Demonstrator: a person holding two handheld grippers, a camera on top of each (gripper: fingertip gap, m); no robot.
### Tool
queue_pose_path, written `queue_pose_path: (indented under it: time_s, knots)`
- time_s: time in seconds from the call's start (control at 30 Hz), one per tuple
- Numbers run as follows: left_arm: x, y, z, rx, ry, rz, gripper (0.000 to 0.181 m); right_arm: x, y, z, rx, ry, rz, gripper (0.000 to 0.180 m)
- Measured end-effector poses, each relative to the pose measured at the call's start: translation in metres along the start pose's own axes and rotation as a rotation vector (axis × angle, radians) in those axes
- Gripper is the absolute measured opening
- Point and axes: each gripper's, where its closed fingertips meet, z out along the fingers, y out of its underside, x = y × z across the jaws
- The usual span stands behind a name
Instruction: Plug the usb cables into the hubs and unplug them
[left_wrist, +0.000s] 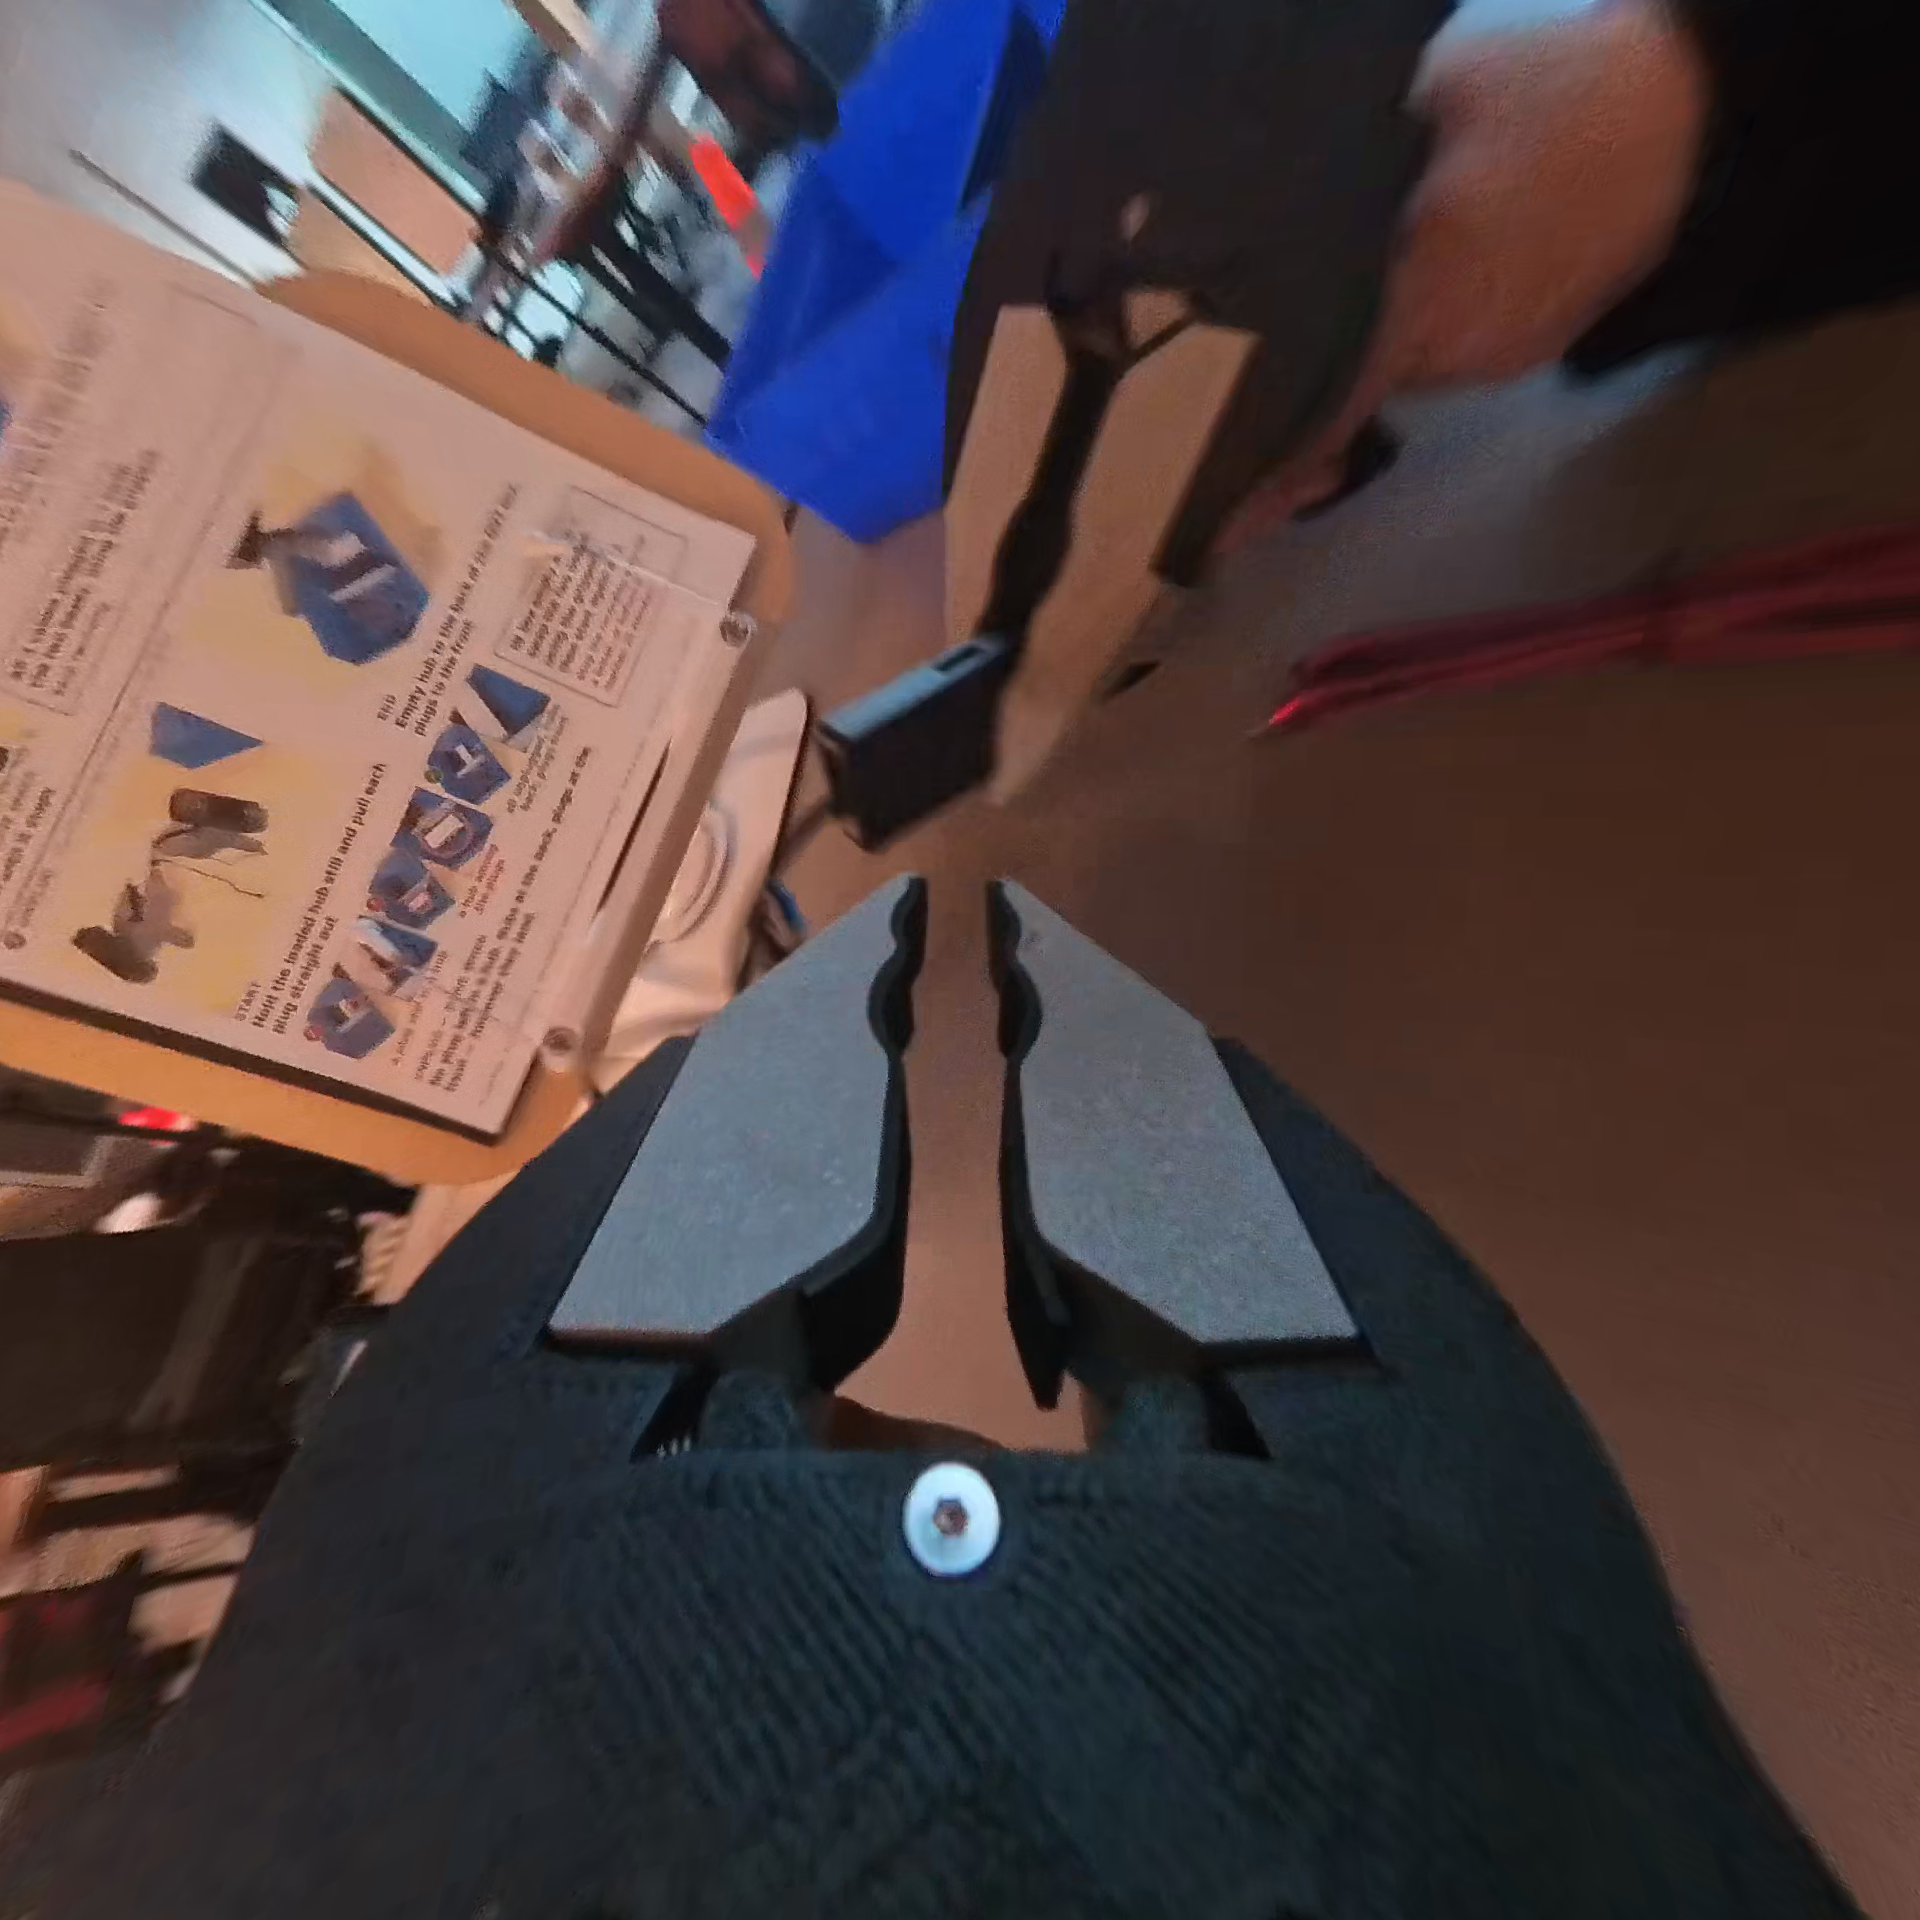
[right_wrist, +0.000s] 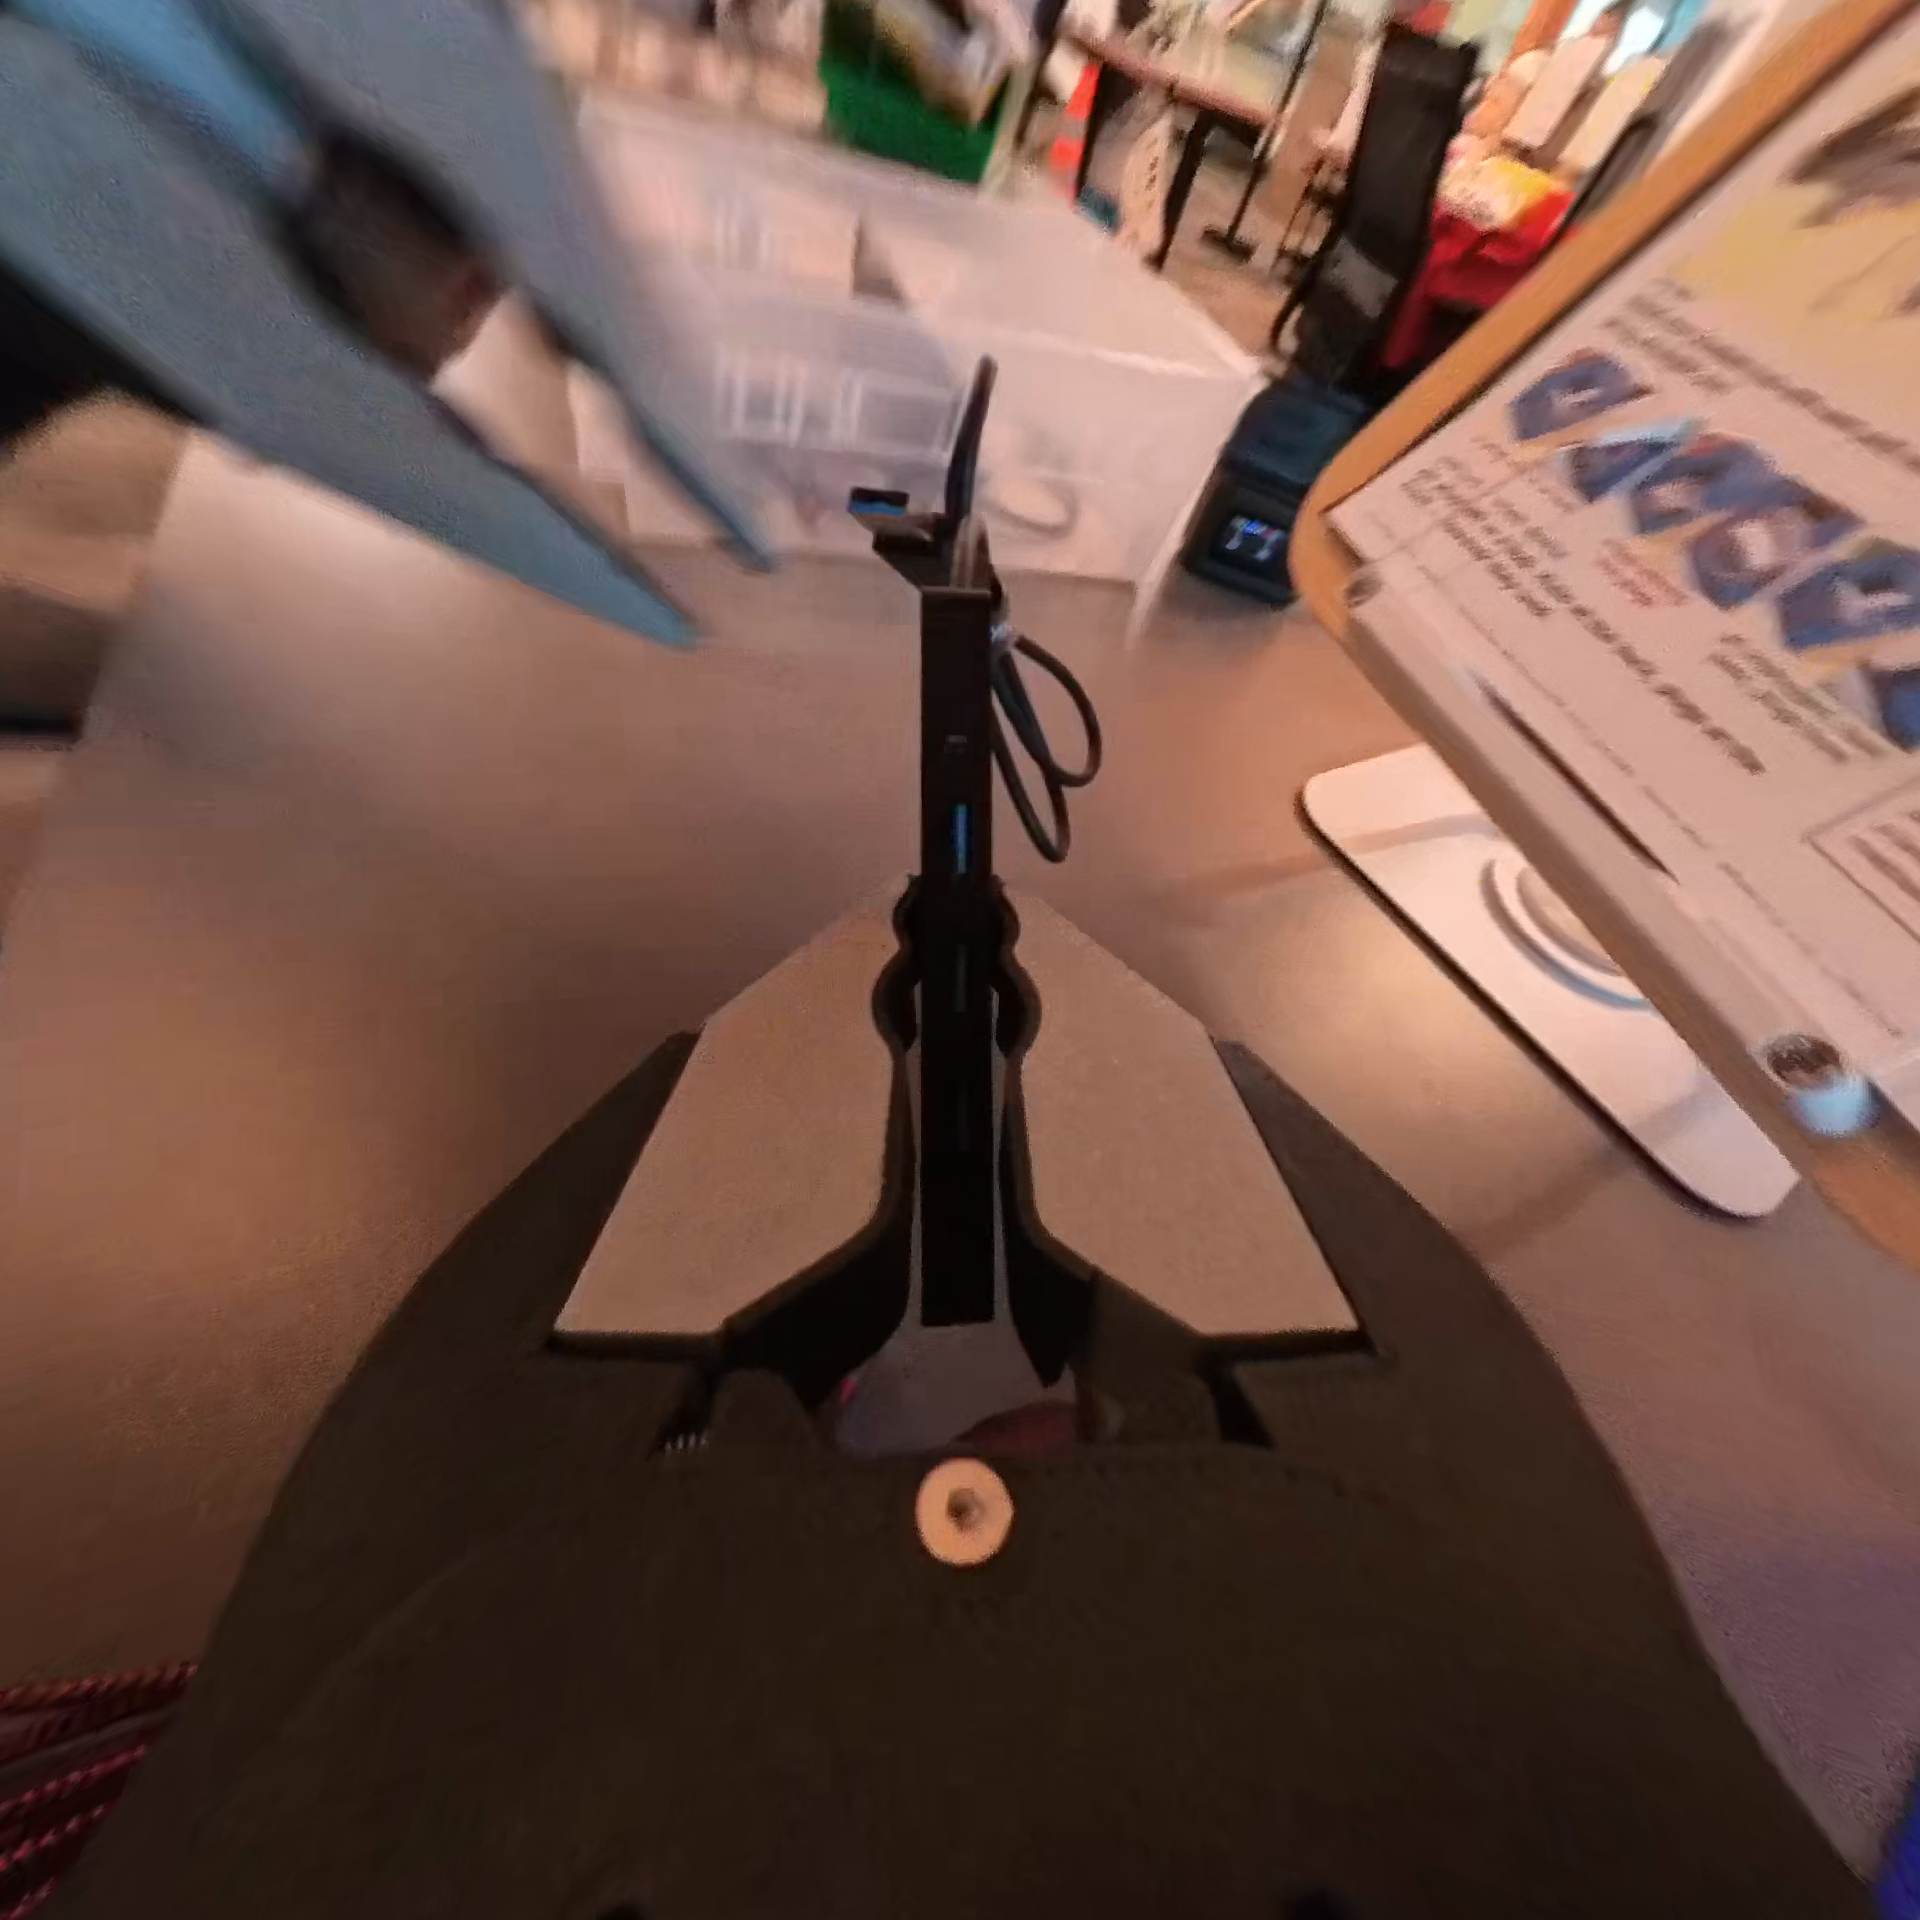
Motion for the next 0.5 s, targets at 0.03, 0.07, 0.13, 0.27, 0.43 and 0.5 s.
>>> queue_pose_path:
  time_s: [0.03, 0.07, 0.13, 0.27, 0.43, 0.5]
  knots:
    - [0.008, -0.008, -0.010, 0.062, 0.012, -0.072, 0.007, 0.006, -0.007, -0.007, 0.058, -0.004, 0.059, 0.007]
    - [0.019, -0.015, -0.017, 0.121, 0.065, -0.158, 0.007, 0.010, -0.015, -0.015, 0.124, -0.028, 0.118, 0.007]
    - [0.041, -0.019, -0.020, 0.170, 0.208, -0.295, 0.020, 0.004, -0.035, -0.027, 0.268, -0.133, 0.208, 0.007]
    - [0.026, -0.017, 0.010, 0.268, 0.235, -0.505, 0.050, -0.032, -0.059, -0.032, 0.393, -0.366, 0.243, 0.007]
    - [0.016, -0.047, 0.004, 0.509, 0.391, -0.650, 0.036, -0.057, -0.050, -0.012, 0.302, -0.461, 0.301, 0.007]
    - [0.016, -0.047, 0.003, 0.527, 0.409, -0.615, 0.034, -0.058, -0.050, -0.012, 0.289, -0.493, 0.334, 0.007]
